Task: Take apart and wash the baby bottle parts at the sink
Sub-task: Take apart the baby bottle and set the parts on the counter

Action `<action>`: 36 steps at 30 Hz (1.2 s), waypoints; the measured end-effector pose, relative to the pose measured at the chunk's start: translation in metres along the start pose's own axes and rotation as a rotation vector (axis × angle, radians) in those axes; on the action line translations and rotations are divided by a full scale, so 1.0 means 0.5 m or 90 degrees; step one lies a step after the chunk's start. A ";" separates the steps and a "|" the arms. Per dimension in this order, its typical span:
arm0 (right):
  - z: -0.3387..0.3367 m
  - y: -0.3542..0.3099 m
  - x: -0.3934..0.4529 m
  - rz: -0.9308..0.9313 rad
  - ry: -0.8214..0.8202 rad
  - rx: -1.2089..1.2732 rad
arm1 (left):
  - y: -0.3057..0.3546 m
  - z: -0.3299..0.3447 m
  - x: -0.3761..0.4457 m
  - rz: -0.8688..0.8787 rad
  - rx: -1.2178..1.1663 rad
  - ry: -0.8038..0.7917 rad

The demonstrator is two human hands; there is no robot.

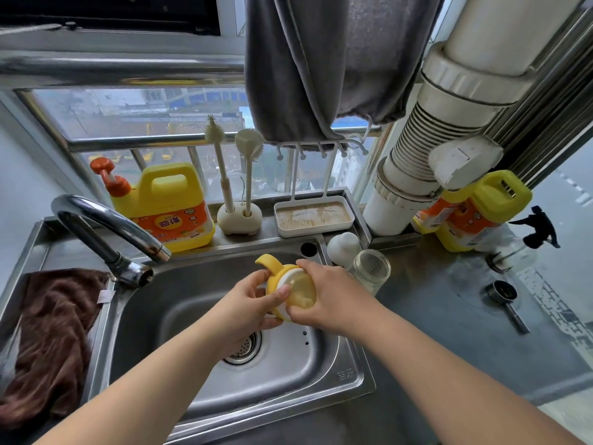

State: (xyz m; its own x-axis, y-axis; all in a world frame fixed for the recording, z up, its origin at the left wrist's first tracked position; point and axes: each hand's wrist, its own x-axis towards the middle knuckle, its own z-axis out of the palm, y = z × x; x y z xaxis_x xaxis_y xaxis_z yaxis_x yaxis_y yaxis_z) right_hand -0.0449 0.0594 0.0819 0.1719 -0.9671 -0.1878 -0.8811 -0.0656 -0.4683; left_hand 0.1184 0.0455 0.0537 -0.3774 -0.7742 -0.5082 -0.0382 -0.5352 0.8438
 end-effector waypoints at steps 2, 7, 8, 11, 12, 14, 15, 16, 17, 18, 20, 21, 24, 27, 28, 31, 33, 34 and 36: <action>-0.001 -0.006 -0.004 0.000 0.021 -0.019 | -0.002 0.001 -0.003 0.011 0.011 0.000; 0.005 -0.009 -0.008 -0.013 -0.002 -0.032 | -0.006 -0.001 -0.008 0.031 0.048 0.026; 0.007 -0.010 -0.008 -0.018 -0.008 -0.036 | -0.006 0.000 -0.009 0.040 0.053 0.035; 0.017 -0.010 -0.003 -0.019 -0.011 -0.046 | -0.004 0.008 -0.007 0.075 0.090 0.086; 0.021 -0.010 -0.001 -0.015 -0.012 -0.046 | -0.004 0.011 -0.006 0.086 0.100 0.099; 0.028 -0.010 -0.001 -0.013 -0.013 -0.050 | -0.003 0.014 -0.006 0.099 0.115 0.112; 0.031 -0.010 0.000 -0.015 -0.014 -0.055 | -0.003 0.014 -0.006 0.102 0.117 0.110; 0.032 -0.009 0.000 -0.016 -0.018 -0.060 | -0.004 0.012 -0.006 0.101 0.117 0.104; 0.032 -0.009 -0.001 -0.018 -0.024 -0.064 | -0.006 0.010 -0.006 0.096 0.113 0.095; 0.031 -0.007 -0.001 -0.020 -0.034 -0.066 | -0.008 0.007 -0.005 0.090 0.109 0.087; 0.026 0.000 0.001 -0.028 -0.062 -0.066 | -0.013 0.002 -0.004 0.086 0.102 0.081; 0.023 0.002 0.000 -0.037 -0.075 -0.069 | -0.015 -0.003 -0.003 0.090 0.107 0.087; 0.011 0.005 -0.004 -0.068 -0.095 -0.056 | -0.021 -0.021 -0.001 0.095 0.127 0.111; 0.001 0.008 -0.003 -0.058 -0.086 -0.040 | -0.021 -0.029 0.000 0.065 0.098 0.083; 0.001 0.009 -0.001 -0.051 -0.085 -0.036 | -0.021 -0.029 0.001 0.057 0.103 0.078; 0.007 0.011 0.002 -0.051 -0.086 -0.009 | -0.020 -0.029 0.006 0.052 0.096 0.086; 0.008 0.018 0.003 -0.049 -0.081 0.028 | -0.023 -0.032 0.012 0.049 0.098 0.093; 0.008 0.022 0.003 -0.048 -0.077 0.046 | -0.026 -0.035 0.014 0.047 0.105 0.096; 0.005 0.032 0.002 -0.042 -0.075 0.070 | -0.031 -0.038 0.016 0.044 0.106 0.094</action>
State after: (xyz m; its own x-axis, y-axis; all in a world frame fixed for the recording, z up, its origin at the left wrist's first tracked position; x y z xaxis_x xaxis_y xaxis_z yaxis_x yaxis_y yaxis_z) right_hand -0.0578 0.0581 0.0719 0.2837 -0.9255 -0.2509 -0.8138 -0.0940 -0.5735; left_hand 0.1334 0.0413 0.0333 -0.2460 -0.8545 -0.4576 -0.1734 -0.4257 0.8881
